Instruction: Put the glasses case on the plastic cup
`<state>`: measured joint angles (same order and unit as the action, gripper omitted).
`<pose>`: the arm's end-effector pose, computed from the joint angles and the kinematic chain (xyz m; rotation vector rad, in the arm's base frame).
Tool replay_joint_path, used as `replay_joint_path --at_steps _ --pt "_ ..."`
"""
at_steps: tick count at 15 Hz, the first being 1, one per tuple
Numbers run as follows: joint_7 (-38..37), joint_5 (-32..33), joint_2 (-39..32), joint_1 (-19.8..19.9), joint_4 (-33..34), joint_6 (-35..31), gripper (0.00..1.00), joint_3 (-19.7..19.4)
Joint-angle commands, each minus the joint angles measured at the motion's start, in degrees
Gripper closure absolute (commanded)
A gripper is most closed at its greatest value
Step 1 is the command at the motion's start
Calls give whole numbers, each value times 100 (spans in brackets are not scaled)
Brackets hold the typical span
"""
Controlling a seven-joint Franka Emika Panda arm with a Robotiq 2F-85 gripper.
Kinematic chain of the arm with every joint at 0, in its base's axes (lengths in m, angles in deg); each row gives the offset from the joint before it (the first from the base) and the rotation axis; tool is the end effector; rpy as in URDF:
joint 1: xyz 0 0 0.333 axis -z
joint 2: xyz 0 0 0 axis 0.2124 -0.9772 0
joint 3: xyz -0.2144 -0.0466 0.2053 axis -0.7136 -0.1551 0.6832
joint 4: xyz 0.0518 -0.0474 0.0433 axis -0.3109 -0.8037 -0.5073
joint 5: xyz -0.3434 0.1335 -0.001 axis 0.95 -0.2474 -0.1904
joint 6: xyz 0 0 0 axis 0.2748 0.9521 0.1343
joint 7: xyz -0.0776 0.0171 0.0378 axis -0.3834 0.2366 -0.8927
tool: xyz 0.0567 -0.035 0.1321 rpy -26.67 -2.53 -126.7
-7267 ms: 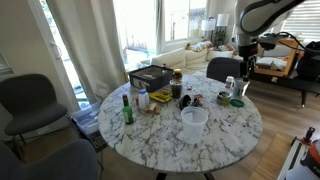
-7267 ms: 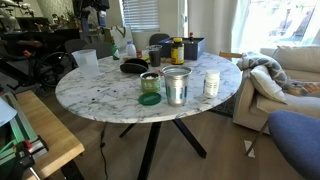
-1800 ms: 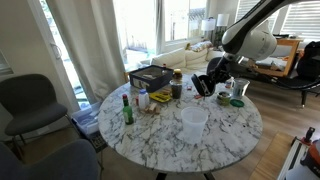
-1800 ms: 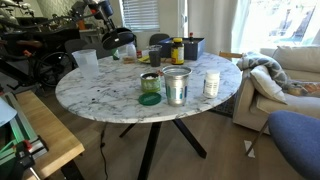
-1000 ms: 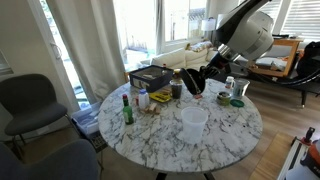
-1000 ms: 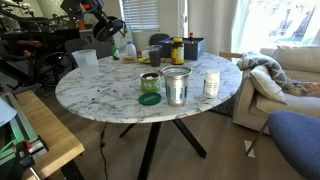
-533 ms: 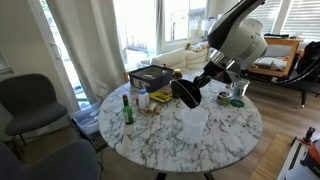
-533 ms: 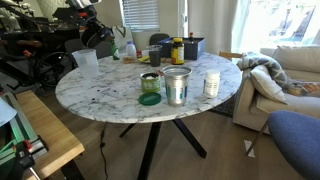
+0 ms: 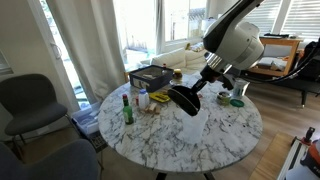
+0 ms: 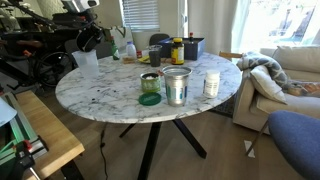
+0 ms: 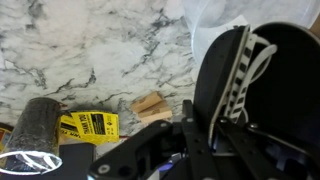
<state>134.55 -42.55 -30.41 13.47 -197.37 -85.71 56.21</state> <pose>0.3993 0.0390 0.2938 -2.7442 -0.4609 -0.7256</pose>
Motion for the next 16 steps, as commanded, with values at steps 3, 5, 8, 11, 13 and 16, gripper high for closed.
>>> replay_joint_path --at_steps 3,5,8,11,13,16 --pt "835 -52 -133 391 0 713 97 284" --pt "965 -11 -132 529 0 777 62 357" --pt "1413 -138 -31 723 8 743 41 391" --pt "1671 -72 123 959 35 1254 19 278" --pt "1702 -13 373 1130 -18 1874 3 164" --pt "1595 31 870 1423 -9 3052 0 -179"
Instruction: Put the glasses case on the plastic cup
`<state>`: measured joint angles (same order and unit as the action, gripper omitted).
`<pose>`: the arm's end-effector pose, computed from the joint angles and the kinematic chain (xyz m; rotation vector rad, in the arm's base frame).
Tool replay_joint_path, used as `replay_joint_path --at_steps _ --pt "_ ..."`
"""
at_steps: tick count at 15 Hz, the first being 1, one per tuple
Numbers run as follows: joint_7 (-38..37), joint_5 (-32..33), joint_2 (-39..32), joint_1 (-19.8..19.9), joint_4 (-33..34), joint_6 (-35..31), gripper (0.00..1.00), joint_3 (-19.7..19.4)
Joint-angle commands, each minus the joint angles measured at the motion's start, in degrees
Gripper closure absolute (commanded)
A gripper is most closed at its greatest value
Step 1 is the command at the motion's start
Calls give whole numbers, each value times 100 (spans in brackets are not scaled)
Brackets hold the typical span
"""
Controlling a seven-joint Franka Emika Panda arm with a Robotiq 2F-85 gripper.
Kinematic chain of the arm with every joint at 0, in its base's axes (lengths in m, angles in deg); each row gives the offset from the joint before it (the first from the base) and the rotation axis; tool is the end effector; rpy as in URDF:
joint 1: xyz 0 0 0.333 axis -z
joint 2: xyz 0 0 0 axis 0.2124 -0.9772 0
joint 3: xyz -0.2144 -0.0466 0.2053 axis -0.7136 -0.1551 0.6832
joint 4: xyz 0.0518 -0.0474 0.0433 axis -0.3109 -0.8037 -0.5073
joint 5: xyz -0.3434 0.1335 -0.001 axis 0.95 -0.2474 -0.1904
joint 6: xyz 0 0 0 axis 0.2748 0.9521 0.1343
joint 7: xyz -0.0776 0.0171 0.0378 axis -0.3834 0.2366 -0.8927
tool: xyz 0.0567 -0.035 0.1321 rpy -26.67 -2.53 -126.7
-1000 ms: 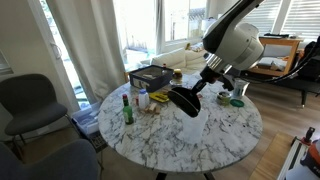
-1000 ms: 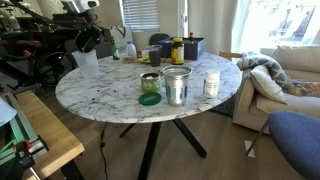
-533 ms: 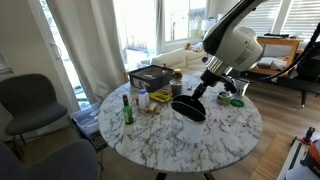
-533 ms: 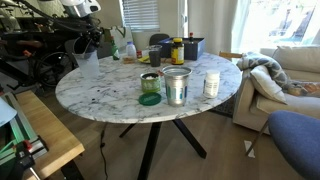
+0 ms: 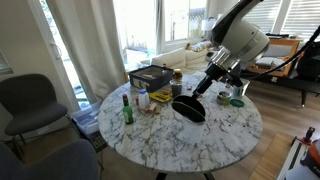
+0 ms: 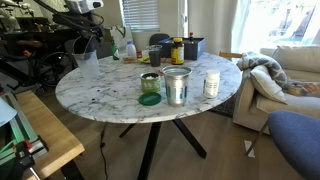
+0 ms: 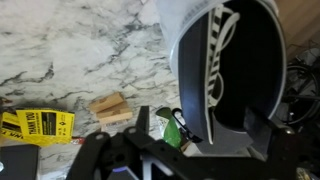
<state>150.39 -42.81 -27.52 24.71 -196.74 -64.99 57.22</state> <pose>0.3871 0.0220 0.2960 -2.5145 -0.7149 -0.6603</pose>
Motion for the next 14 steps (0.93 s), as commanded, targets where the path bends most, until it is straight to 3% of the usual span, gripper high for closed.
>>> replay_joint_path --at_steps 1,2,6,7,8,14 --pt "-55 -13 897 372 -172 1295 0 -454" --pt "-108 -218 1187 454 -243 1447 0 -619" --pt "-819 28 2050 1034 -240 1410 0 -1130" --pt "-619 135 1442 356 -11 1088 0 -1349" --pt "-601 -41 1649 920 -14 1300 0 -1066" --pt "-758 -39 1986 1003 -133 1333 0 -1139"
